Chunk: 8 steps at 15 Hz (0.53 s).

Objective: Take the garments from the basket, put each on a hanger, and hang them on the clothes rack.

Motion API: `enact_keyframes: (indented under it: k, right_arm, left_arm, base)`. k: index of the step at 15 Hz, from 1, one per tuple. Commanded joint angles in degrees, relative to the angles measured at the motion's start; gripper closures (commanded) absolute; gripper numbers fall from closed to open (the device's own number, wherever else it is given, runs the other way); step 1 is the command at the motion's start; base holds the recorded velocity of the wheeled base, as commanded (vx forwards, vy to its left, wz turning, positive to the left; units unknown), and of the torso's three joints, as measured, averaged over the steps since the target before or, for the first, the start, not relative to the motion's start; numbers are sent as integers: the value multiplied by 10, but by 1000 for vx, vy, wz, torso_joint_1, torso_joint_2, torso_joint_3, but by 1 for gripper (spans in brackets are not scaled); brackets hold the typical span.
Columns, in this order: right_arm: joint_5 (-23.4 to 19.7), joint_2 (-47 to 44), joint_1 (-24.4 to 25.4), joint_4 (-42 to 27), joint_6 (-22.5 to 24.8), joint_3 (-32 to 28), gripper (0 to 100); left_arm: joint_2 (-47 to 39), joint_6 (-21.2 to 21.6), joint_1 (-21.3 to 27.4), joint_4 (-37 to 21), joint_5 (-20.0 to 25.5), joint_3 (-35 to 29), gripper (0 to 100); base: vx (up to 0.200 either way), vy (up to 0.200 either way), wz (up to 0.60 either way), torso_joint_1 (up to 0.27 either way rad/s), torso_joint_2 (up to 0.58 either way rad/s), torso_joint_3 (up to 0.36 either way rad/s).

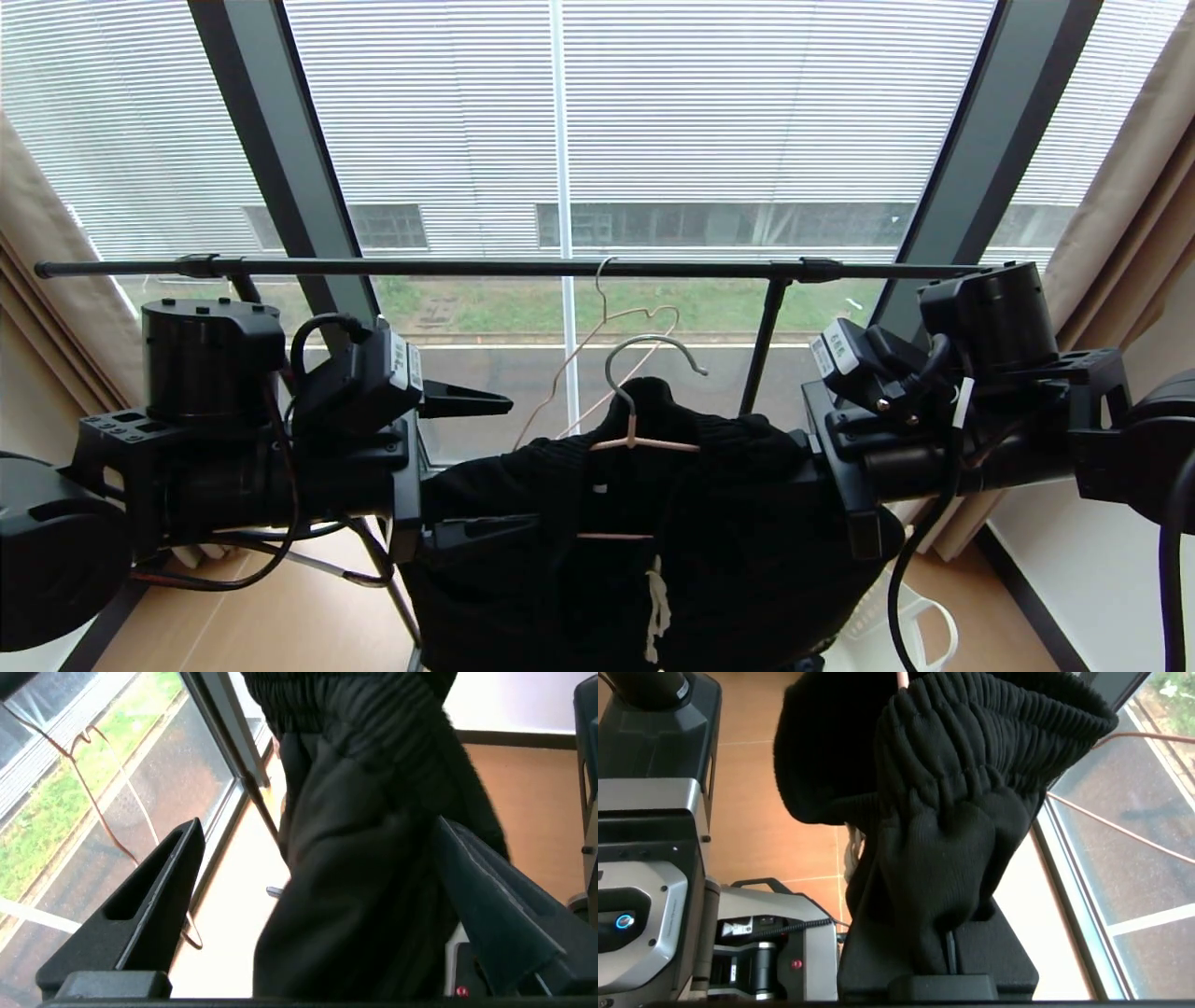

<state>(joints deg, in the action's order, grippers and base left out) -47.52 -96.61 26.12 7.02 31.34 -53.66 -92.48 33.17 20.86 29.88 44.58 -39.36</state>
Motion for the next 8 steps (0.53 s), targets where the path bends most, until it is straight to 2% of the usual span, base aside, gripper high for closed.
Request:
enact_keyframes:
  k: [1,8]
  right_arm:
    - [0,-2,4,1,0,-2,100]
    - [-9,-10,13,8,3,-7,100]
  left_arm:
    - [-20,0,7,0,0,-3,0]
    - [-51,0,8,1,0,-4,0]
  base:
    - [0,0,0,0,0,0]
    - [0,0,0,0,0,0]
